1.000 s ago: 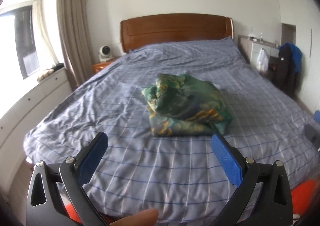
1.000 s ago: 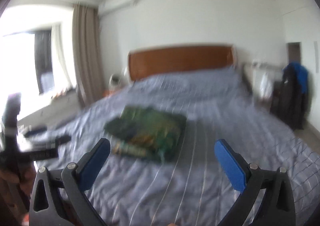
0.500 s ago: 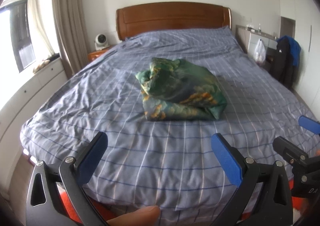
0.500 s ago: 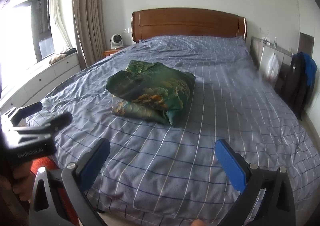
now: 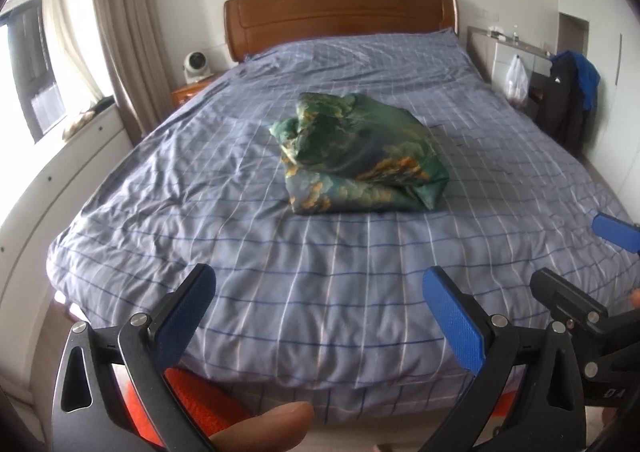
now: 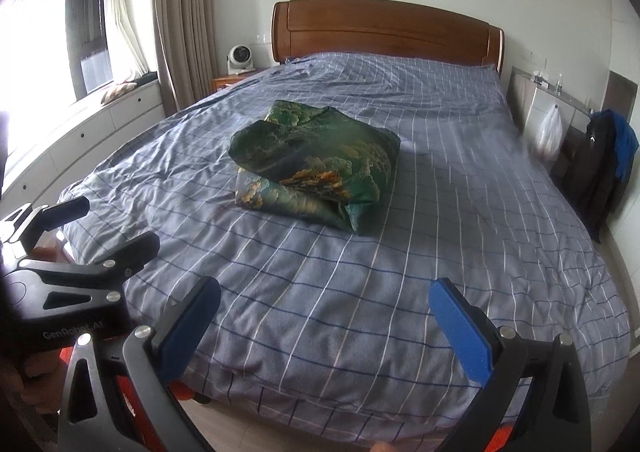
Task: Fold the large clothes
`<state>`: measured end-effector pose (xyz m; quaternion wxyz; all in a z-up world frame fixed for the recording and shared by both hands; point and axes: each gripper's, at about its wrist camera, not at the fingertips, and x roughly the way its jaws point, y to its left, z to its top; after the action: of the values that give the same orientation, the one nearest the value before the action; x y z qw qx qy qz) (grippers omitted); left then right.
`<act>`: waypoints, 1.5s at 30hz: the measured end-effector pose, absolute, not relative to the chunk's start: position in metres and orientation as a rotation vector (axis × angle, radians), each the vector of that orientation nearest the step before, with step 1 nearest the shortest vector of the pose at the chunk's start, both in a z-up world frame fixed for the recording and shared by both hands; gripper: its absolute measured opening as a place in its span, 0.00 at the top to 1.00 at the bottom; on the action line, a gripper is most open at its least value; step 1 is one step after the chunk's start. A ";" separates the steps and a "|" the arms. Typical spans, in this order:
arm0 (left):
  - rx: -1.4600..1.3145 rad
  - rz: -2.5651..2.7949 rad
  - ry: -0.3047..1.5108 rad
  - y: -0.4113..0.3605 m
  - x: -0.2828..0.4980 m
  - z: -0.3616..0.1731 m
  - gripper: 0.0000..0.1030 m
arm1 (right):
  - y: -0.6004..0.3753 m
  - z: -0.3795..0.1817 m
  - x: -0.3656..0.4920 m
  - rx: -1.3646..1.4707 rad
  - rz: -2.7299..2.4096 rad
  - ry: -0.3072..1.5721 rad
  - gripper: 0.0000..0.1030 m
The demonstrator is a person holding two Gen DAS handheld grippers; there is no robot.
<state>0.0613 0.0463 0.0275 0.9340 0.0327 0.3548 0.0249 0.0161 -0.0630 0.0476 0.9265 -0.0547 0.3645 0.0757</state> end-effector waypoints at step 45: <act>0.090 0.039 0.635 0.037 0.060 0.054 0.00 | -0.070 0.073 0.007 -0.111 0.111 0.722 0.00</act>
<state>0.0596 0.0375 0.0541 0.9488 0.0443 0.3123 0.0190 0.0067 -0.0703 0.0734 0.9326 -0.0542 0.3527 0.0542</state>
